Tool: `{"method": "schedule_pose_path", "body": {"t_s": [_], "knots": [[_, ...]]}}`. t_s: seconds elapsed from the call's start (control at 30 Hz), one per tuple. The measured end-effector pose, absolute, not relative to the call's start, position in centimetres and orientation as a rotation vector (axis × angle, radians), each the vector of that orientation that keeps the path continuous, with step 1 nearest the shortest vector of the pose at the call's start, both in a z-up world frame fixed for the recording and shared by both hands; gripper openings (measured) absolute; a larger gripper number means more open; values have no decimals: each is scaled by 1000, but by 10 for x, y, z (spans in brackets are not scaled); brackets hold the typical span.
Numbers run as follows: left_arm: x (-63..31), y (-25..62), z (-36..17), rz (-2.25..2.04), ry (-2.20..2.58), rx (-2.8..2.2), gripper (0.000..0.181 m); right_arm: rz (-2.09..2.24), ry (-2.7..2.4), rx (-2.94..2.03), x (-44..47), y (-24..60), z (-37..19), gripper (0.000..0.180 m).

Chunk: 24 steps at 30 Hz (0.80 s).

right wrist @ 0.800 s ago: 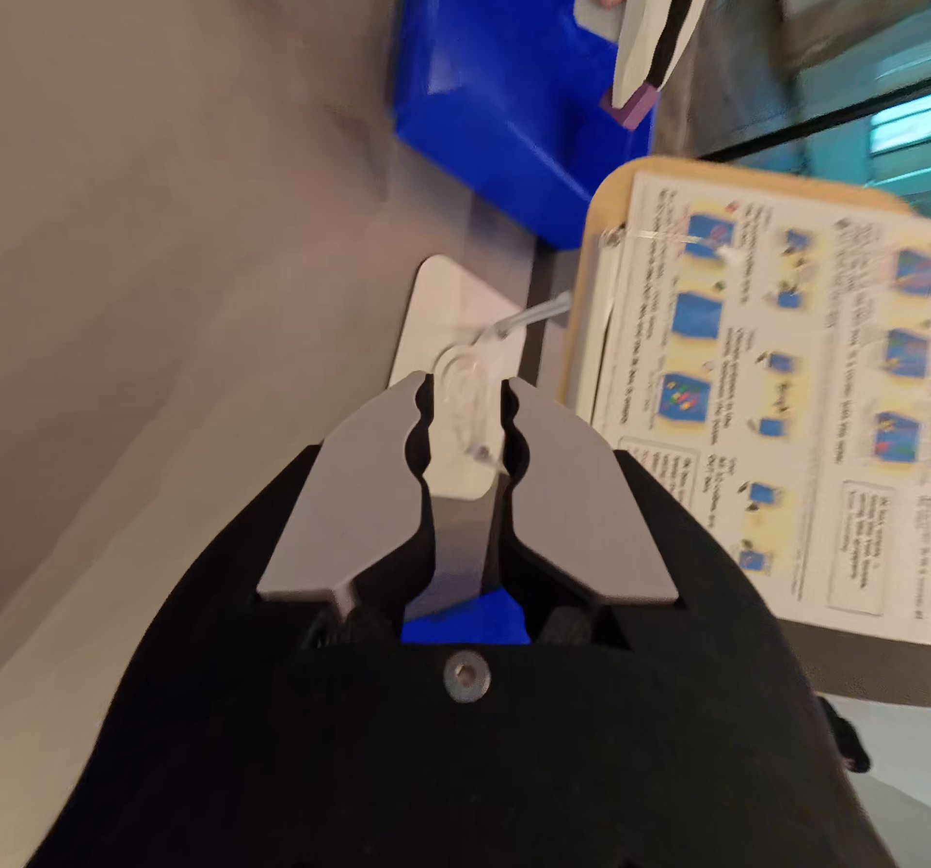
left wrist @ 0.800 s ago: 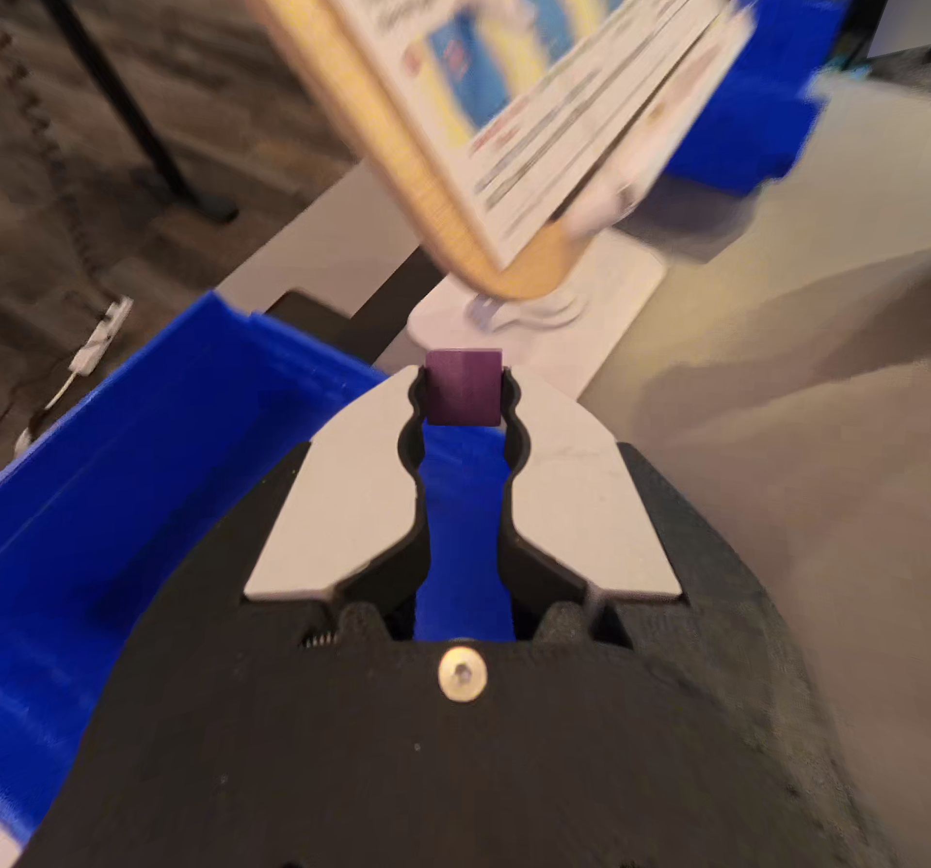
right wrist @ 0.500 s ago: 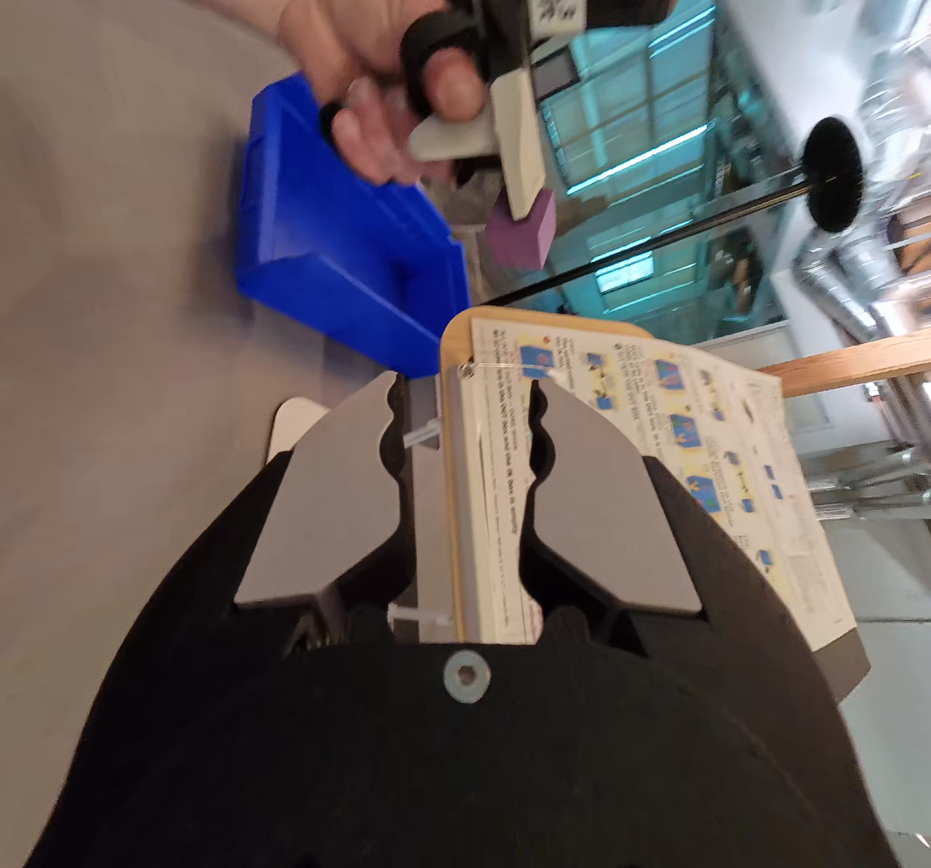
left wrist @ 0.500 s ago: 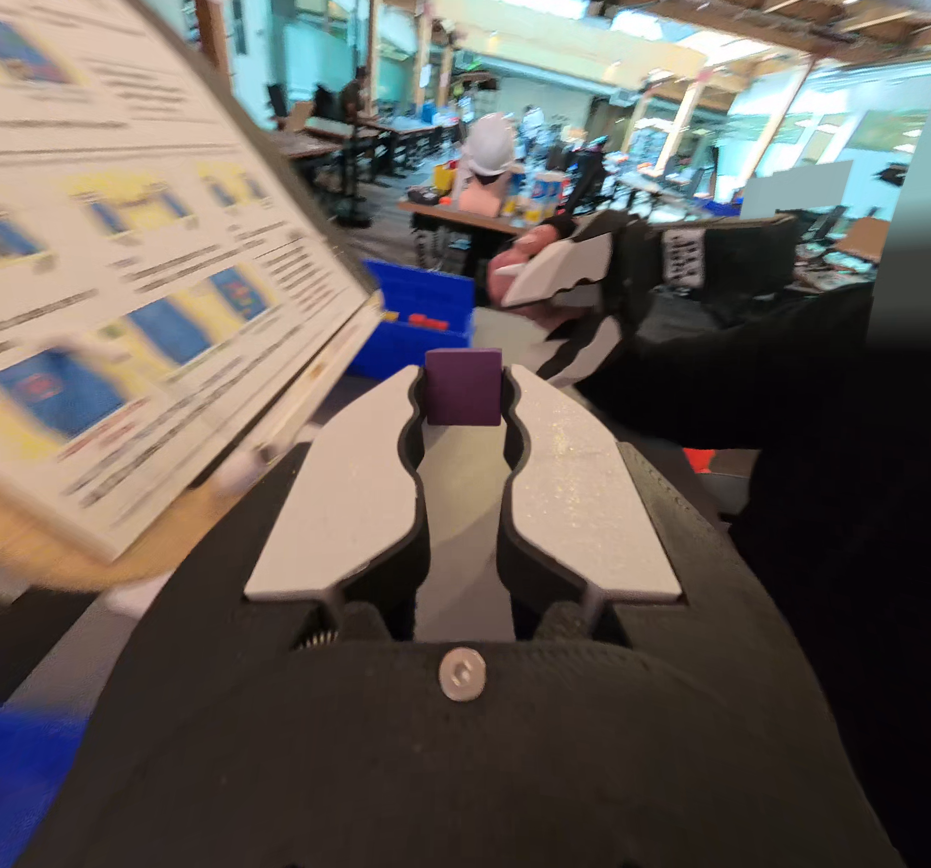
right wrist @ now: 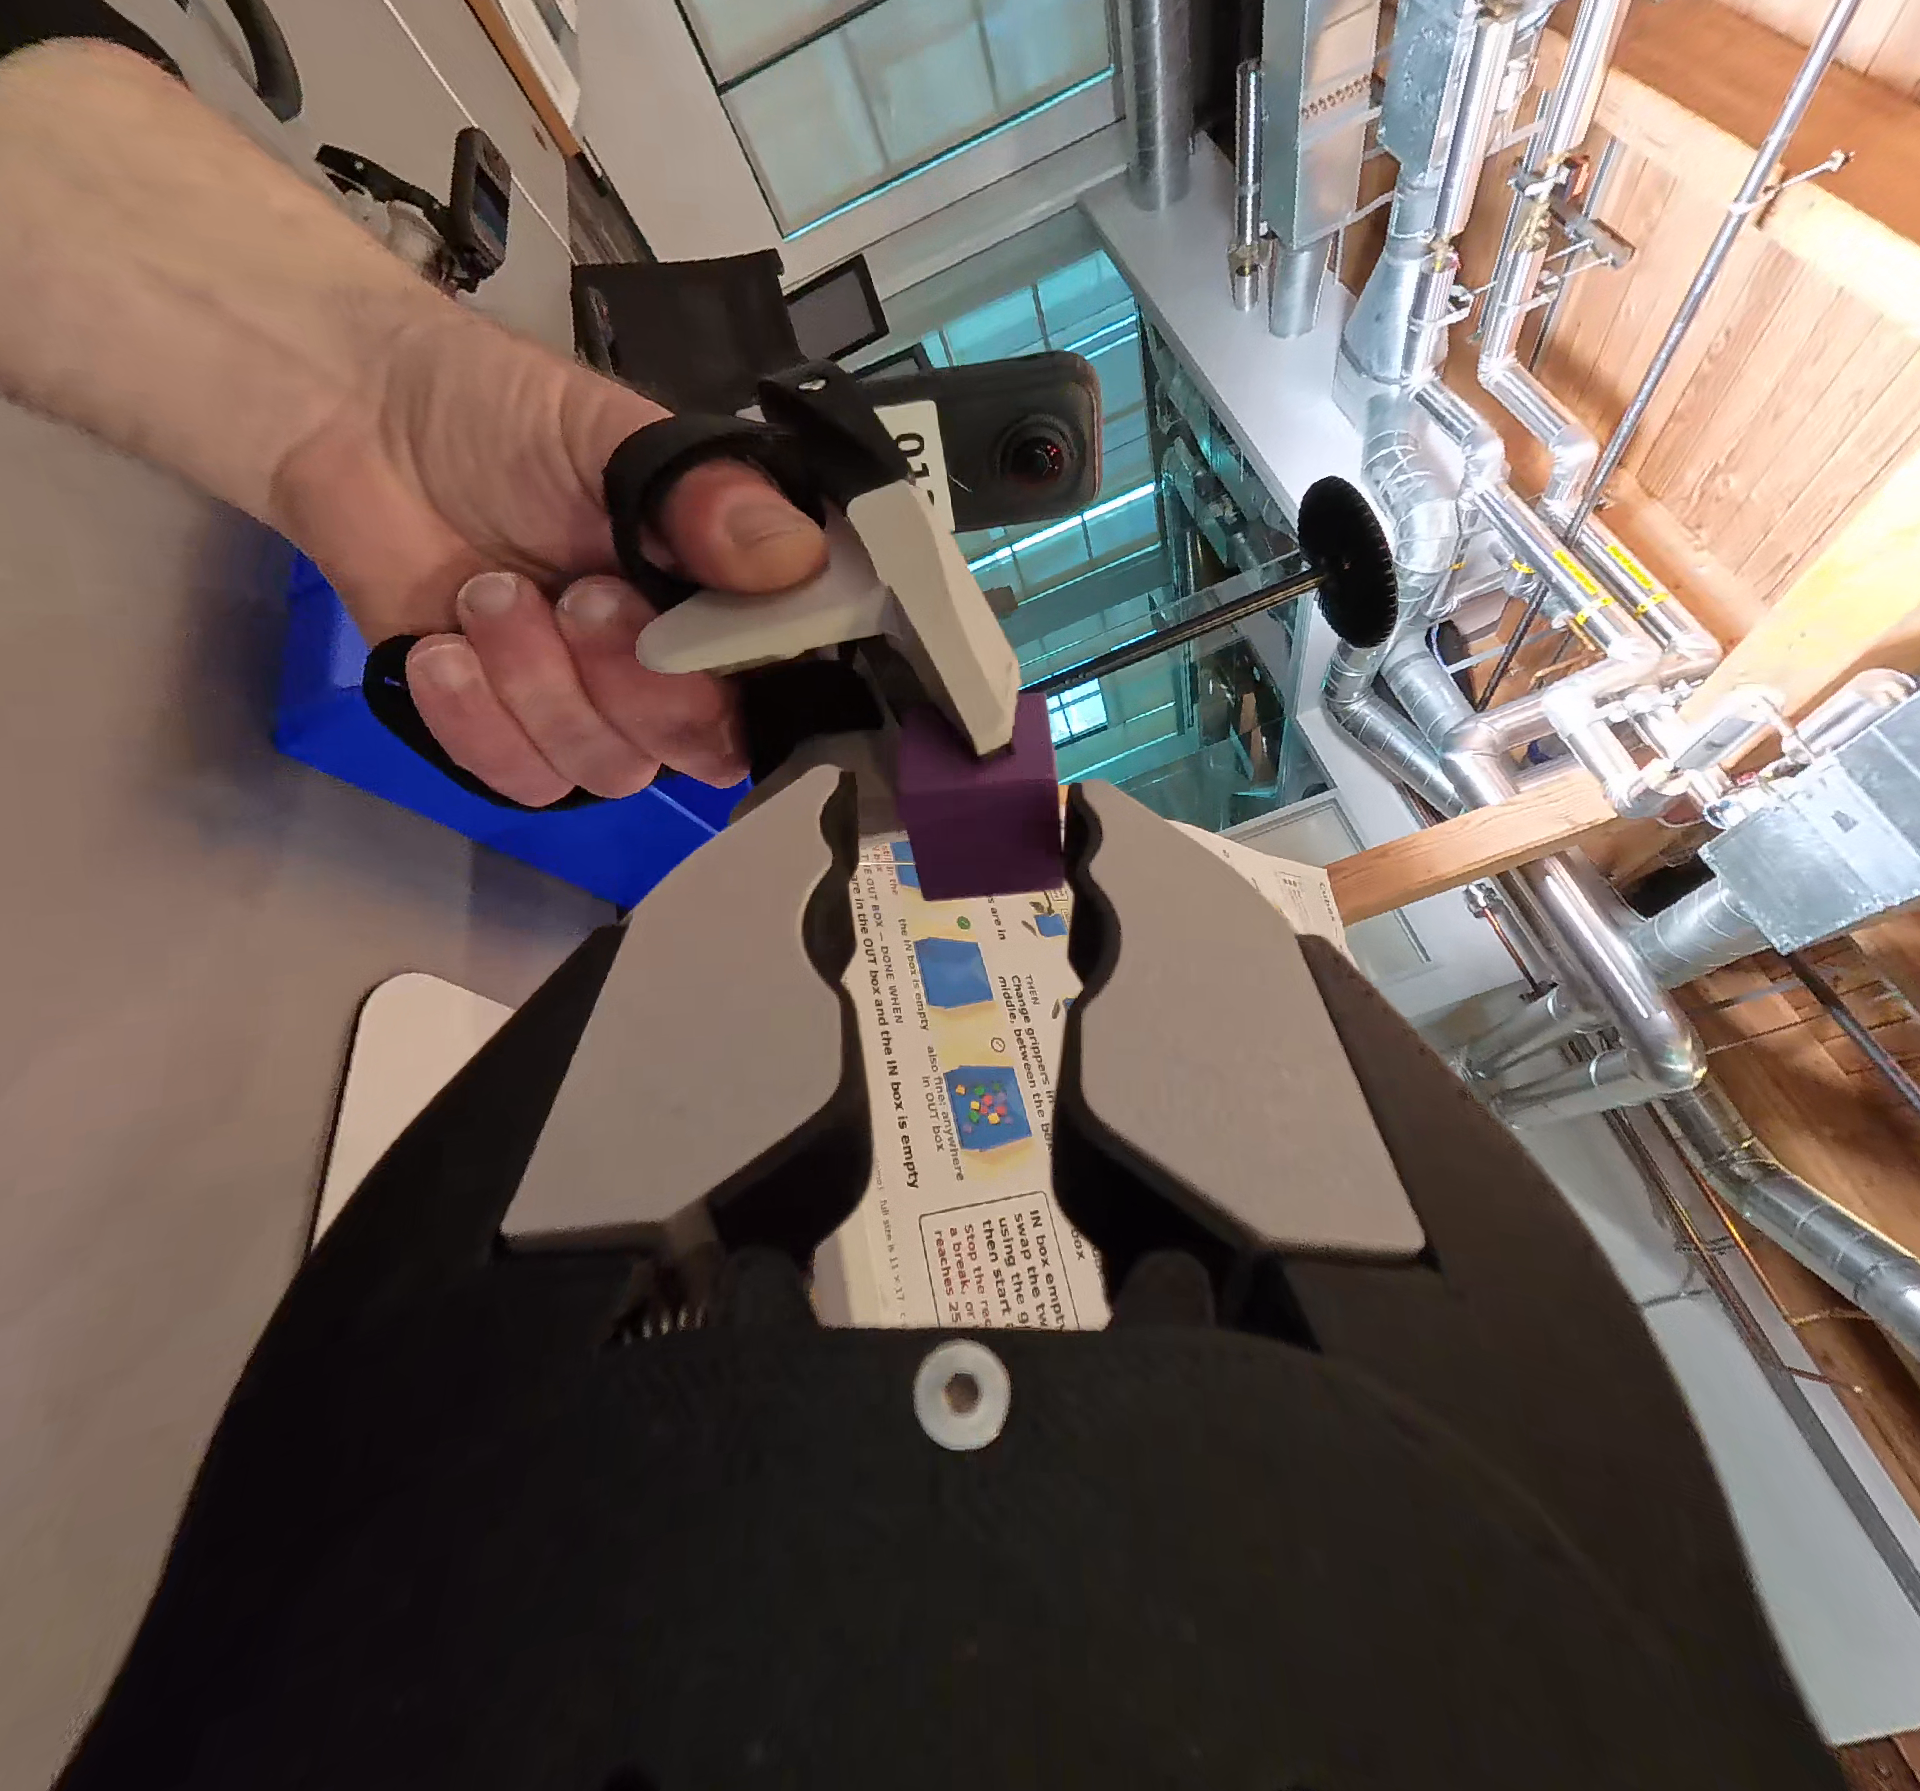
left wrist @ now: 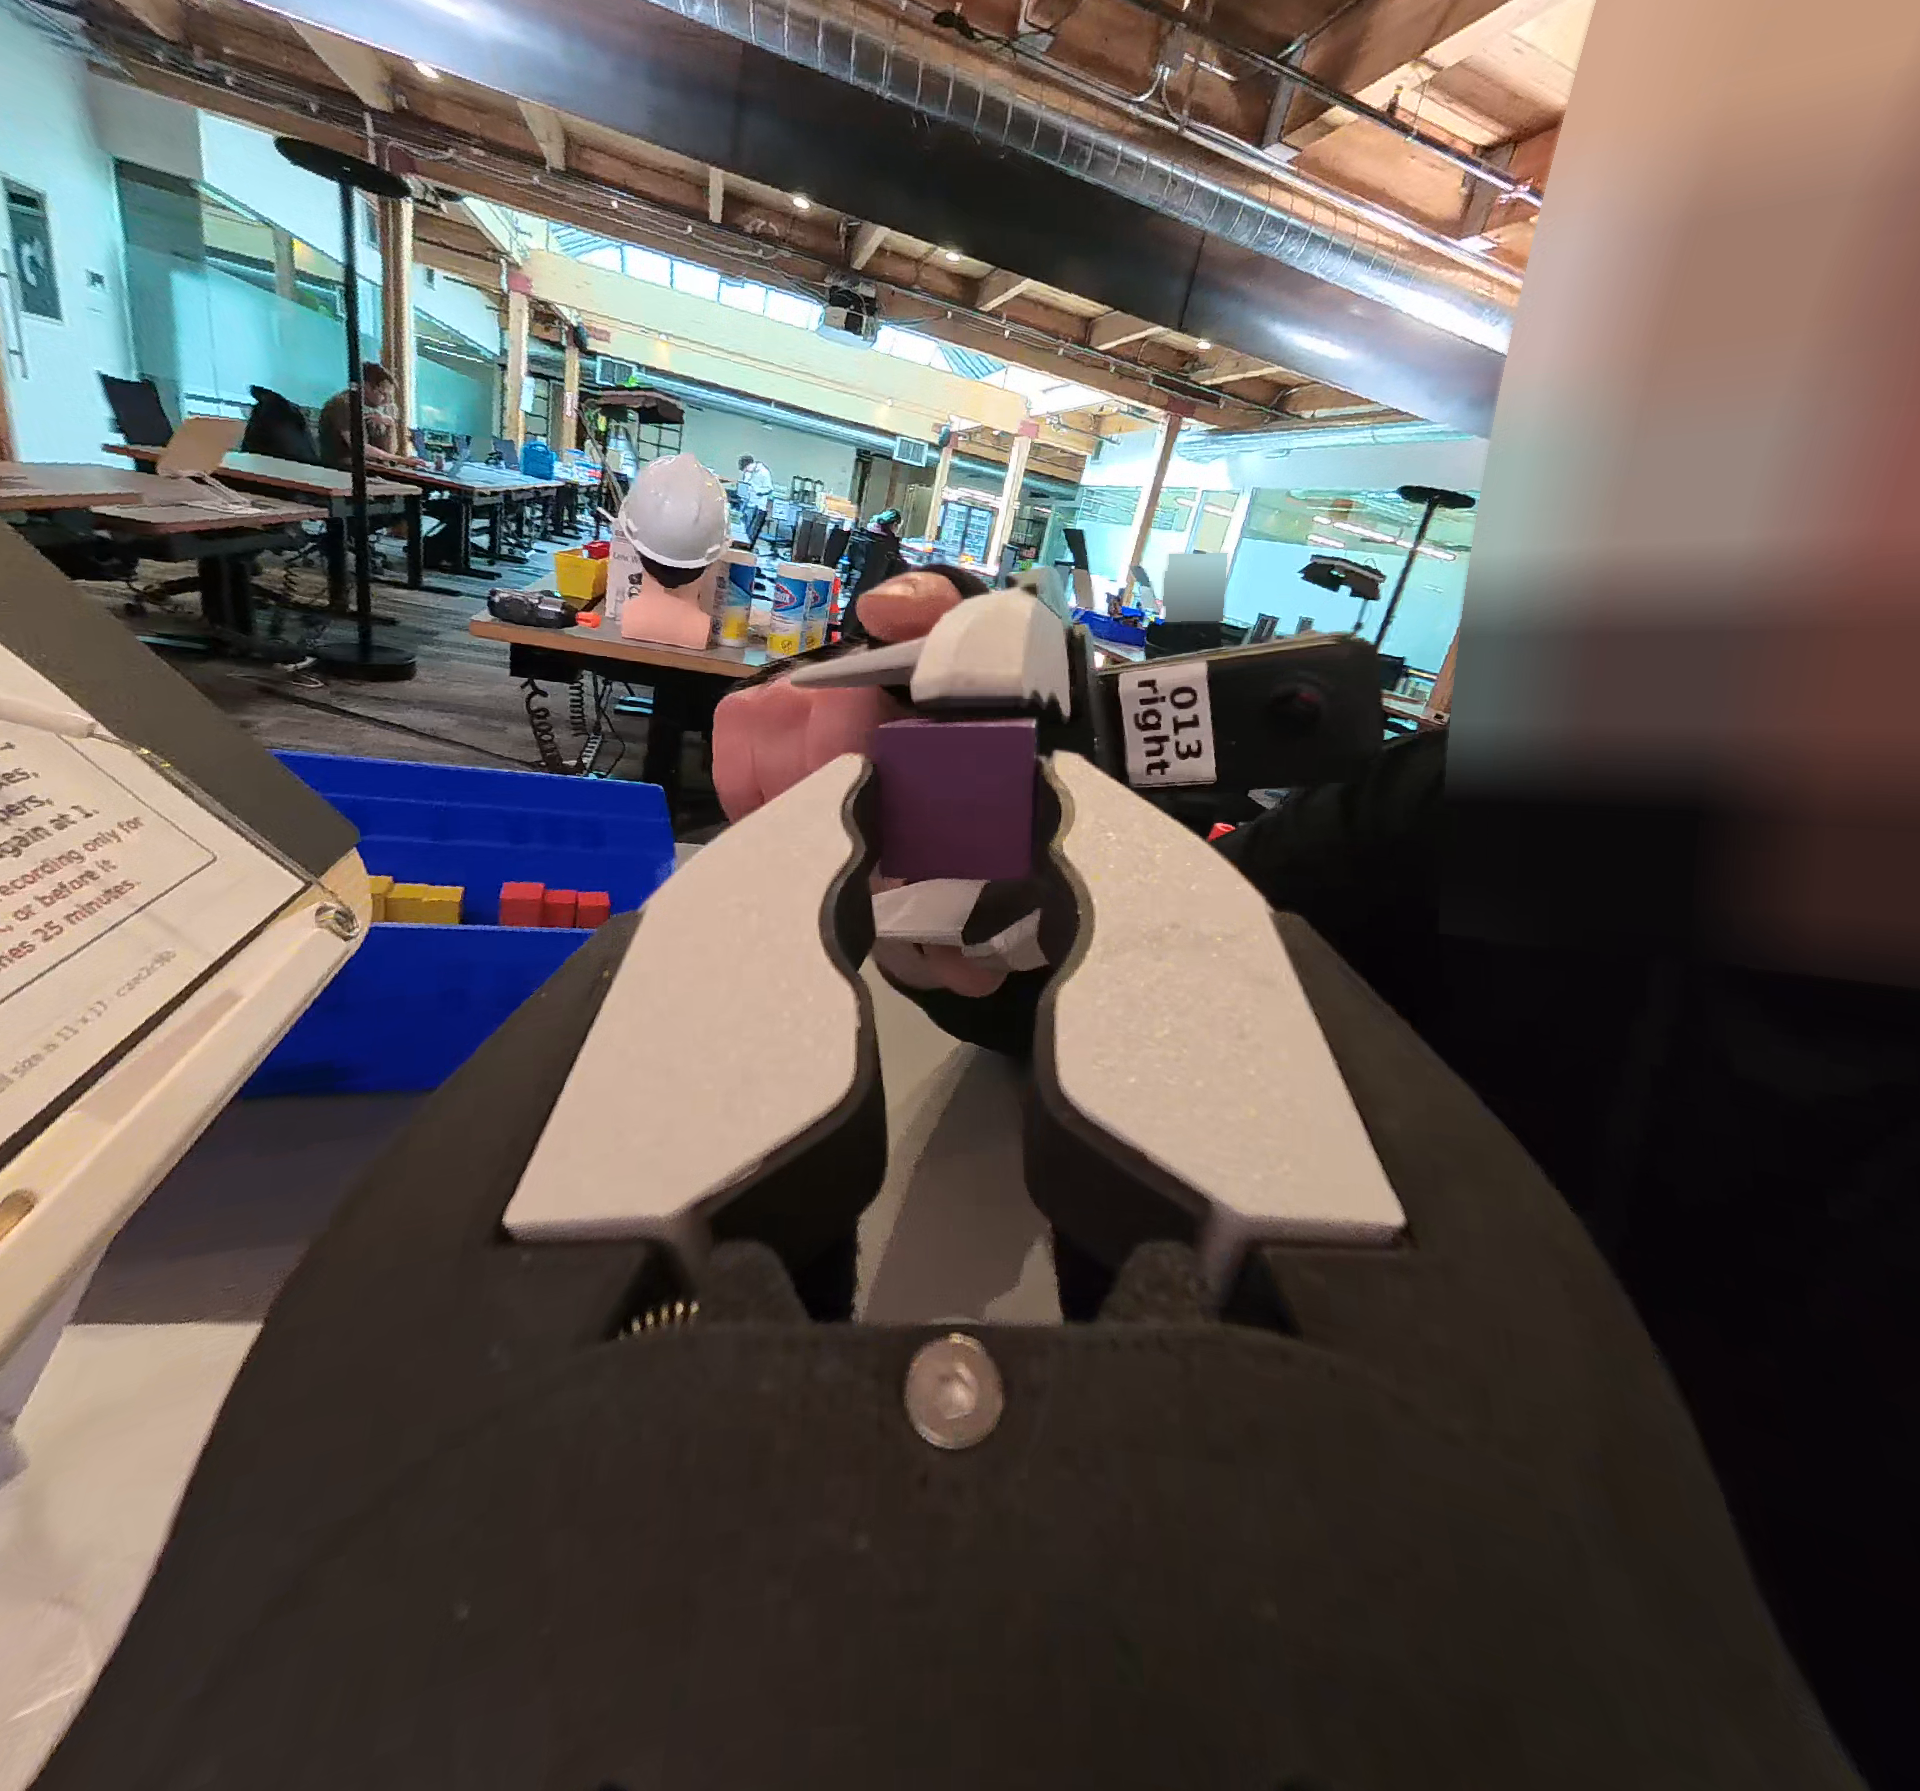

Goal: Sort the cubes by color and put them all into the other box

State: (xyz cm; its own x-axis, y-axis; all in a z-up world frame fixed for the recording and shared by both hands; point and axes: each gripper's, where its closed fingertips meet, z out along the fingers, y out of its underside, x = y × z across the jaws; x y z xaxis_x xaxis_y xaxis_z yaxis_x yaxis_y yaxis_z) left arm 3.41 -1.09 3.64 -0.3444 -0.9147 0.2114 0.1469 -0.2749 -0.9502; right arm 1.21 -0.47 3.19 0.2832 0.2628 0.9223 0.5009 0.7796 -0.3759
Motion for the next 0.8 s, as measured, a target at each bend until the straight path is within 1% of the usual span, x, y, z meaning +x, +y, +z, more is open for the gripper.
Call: {"method": "schedule_pose_path", "body": {"t_s": [0.07,0.37,0.43,0.5,0.57,0.7,0.8], "knots": [[37,-13,34,-1740,1185,-1077,27,-180,-1303,-693,13,-6,32,31],[36,-20,34,-1845,1202,-1065,27,-235,-1312,-677,12,-9,33,28],[33,-16,39,-1804,1186,-1054,33,-223,-1298,-689,15,-10,37,28],[27,-9,42,-1664,1186,-1062,26,-227,-1287,-696,22,-9,44,28],[16,-6,53,-1534,1186,-1035,0,-232,-1267,-711,36,-8,57,28],[-4,-6,78,-1379,1160,-1002,0,-245,-1191,-773,83,0,87,28],[-6,-10,88,-1301,1177,-1007,0,-273,-1132,-828,126,8,105,28]]}}
